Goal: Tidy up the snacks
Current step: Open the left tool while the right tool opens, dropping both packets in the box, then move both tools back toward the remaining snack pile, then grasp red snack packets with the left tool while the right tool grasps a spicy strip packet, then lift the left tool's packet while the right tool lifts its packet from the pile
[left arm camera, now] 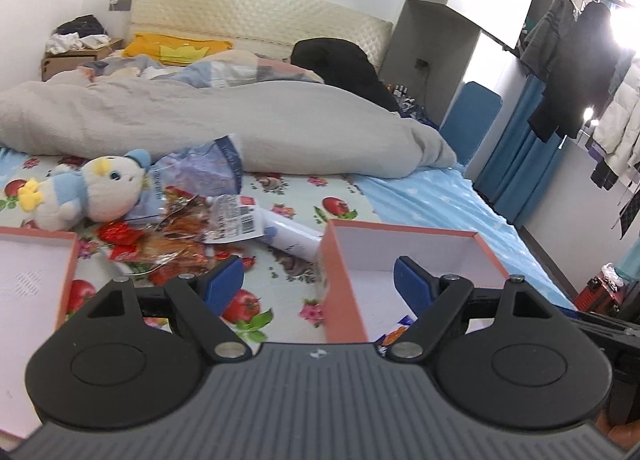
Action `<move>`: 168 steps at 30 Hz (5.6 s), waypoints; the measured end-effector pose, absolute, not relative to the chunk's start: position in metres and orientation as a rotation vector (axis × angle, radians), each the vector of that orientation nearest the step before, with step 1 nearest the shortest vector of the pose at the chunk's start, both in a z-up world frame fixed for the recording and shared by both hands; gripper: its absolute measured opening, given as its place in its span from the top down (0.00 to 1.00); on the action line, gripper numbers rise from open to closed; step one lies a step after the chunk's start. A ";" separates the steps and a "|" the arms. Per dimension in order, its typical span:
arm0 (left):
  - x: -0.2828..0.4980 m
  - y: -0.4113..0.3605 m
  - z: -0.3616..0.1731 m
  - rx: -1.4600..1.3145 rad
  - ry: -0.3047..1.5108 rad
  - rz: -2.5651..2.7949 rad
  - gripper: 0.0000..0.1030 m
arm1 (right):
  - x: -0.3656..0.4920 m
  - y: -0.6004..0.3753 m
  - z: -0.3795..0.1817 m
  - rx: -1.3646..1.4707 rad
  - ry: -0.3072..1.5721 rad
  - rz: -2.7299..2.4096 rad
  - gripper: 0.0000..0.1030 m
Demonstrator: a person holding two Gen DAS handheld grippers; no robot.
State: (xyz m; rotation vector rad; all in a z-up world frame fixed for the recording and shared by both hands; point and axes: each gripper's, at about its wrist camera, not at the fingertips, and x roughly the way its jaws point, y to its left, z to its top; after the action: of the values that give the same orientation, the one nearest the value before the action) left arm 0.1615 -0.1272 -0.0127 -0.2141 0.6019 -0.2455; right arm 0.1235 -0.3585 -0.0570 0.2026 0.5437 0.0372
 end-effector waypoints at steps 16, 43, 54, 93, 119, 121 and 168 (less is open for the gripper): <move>0.105 -0.046 -0.028 -0.216 0.617 -0.100 0.17 | 0.108 -0.285 -0.073 0.203 0.565 0.186 0.55; 0.093 0.012 -0.075 -0.337 0.675 -0.038 0.18 | 0.098 -0.239 -0.099 0.185 0.676 0.230 0.55; 0.125 0.031 -0.106 -0.454 0.686 -0.011 0.19 | 0.124 -0.233 -0.121 0.212 0.716 0.217 0.55; 0.316 0.053 -0.218 -0.521 0.803 -0.021 0.25 | 0.293 -0.210 -0.196 0.302 0.770 0.214 0.47; 0.380 0.083 -0.279 -0.715 0.770 -0.051 0.73 | 0.397 -0.181 -0.255 0.346 0.868 0.200 0.27; 0.381 0.081 -0.278 -0.697 0.766 -0.047 0.82 | 0.399 -0.175 -0.255 0.315 0.865 0.214 0.28; 0.138 0.057 -0.231 -0.544 0.925 -0.112 0.97 | 0.194 -0.221 -0.226 0.323 0.974 0.249 0.85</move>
State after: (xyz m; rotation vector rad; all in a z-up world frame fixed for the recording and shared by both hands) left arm 0.1381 0.0571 -0.2312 -0.5436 0.9248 -0.1121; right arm 0.1943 -0.2213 -0.2261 0.3228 0.9744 0.2487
